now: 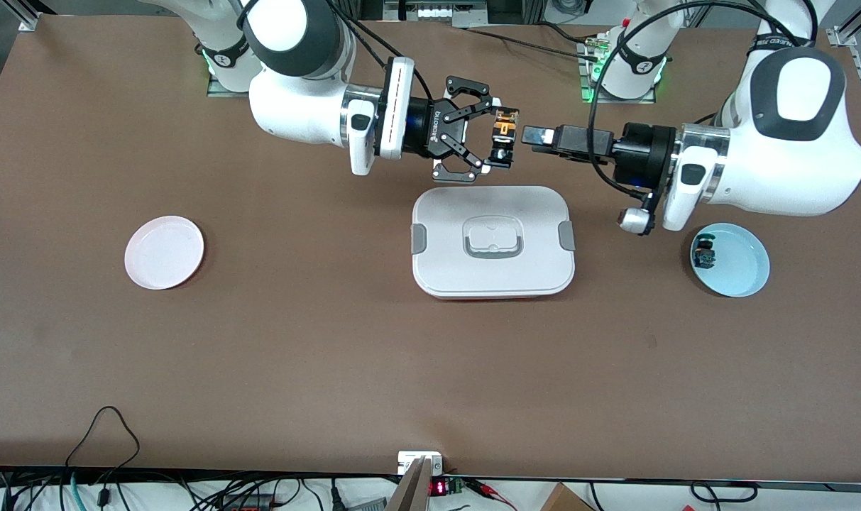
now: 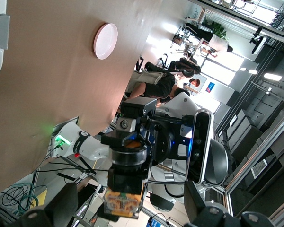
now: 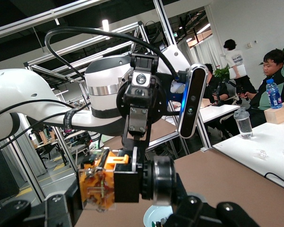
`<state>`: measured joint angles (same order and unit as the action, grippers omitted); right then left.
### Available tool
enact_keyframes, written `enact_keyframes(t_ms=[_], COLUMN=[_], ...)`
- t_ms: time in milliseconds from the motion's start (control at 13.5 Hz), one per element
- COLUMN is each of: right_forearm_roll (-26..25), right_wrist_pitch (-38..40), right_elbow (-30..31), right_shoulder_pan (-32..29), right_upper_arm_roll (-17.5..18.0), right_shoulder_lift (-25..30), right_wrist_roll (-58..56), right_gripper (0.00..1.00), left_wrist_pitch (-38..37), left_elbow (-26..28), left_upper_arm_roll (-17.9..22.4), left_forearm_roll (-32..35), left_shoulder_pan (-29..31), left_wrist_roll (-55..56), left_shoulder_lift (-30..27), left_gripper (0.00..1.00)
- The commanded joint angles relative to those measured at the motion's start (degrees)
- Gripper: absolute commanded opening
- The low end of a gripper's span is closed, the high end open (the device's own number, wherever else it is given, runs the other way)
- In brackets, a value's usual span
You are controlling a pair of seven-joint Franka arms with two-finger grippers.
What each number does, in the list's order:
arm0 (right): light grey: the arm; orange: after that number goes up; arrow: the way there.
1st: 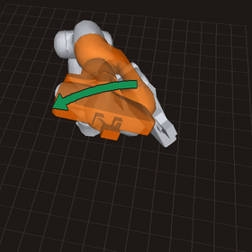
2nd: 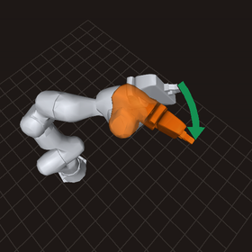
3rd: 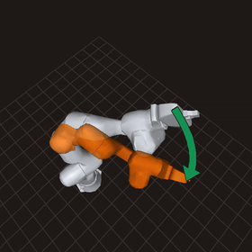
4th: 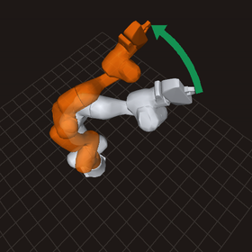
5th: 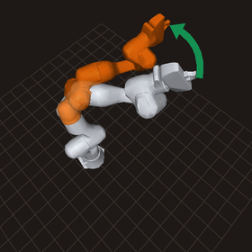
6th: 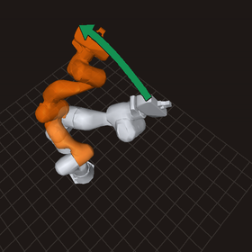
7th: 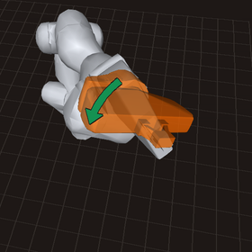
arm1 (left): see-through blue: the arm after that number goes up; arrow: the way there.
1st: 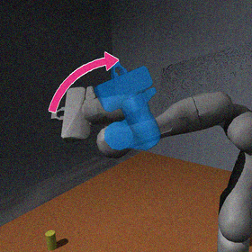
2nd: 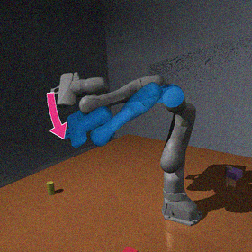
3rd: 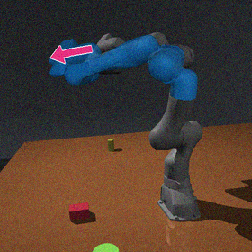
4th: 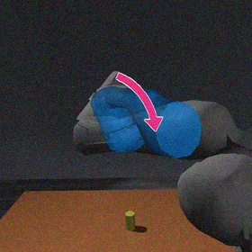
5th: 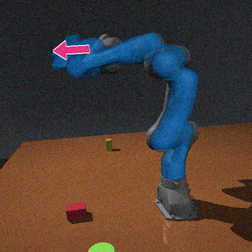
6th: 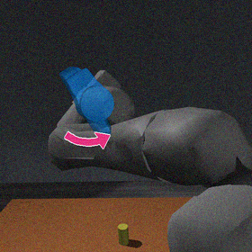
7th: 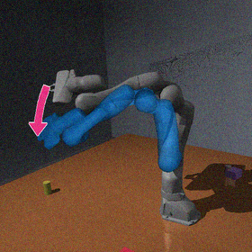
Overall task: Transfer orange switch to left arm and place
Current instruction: 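Close the left gripper on the orange switch held by the right gripper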
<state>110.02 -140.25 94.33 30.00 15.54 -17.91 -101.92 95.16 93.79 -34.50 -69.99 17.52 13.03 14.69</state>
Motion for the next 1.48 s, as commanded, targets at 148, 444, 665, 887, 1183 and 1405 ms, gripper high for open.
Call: enact_keyframes(t_ms=[148, 444, 665, 887, 1183, 1405], right_forearm_roll=[1.7, 1.9, 1.8, 1.8, 1.9, 2.0], right_wrist_pitch=[-1.9, -1.9, -1.9, -1.9, -1.9, -1.9], right_elbow=[-1.4, -1.2, -1.0, -0.7, -0.8, -0.8], right_shoulder_pan=[0.8, 0.8, 0.8, 0.8, 0.8, 0.8], right_upper_arm_roll=[-0.3, -0.4, -0.4, -0.5, -0.4, -0.4], right_shoulder_lift=[-0.9, -0.9, -0.9, -0.9, -0.9, -0.9], right_wrist_roll=[-4.2, -4.8, -4.9, -5.9, -5.9, -5.9], right_gripper=[0.08, 0.08, 0.08, 0.08, 0.08, 0.08], left_wrist_pitch=[1.7, 2.0, 2.2, 2.2, 2.2, 2.1], left_elbow=[1.0, 1.1, 1.2, 1.3, 1.7, 1.7], left_upper_arm_roll=[0.0, 0.0, 0.0, 0.0, 0.0, 0.0], left_forearm_roll=[-1.3, -1.1, -1.1, -1.0, -1.0, -1.0], left_shoulder_pan=[-0.7, -1.0, -1.0, -1.0, -0.9, -0.7], left_wrist_roll=[-0.6, -0.6, -0.7, -3.0, -5.5, -5.6], left_shoulder_lift=[-0.9, -0.7, -0.6, -0.6, 0.0, 0.0], left_gripper=[0.73, 0.68, 0.66, 0.41, 0.1, 0.04])
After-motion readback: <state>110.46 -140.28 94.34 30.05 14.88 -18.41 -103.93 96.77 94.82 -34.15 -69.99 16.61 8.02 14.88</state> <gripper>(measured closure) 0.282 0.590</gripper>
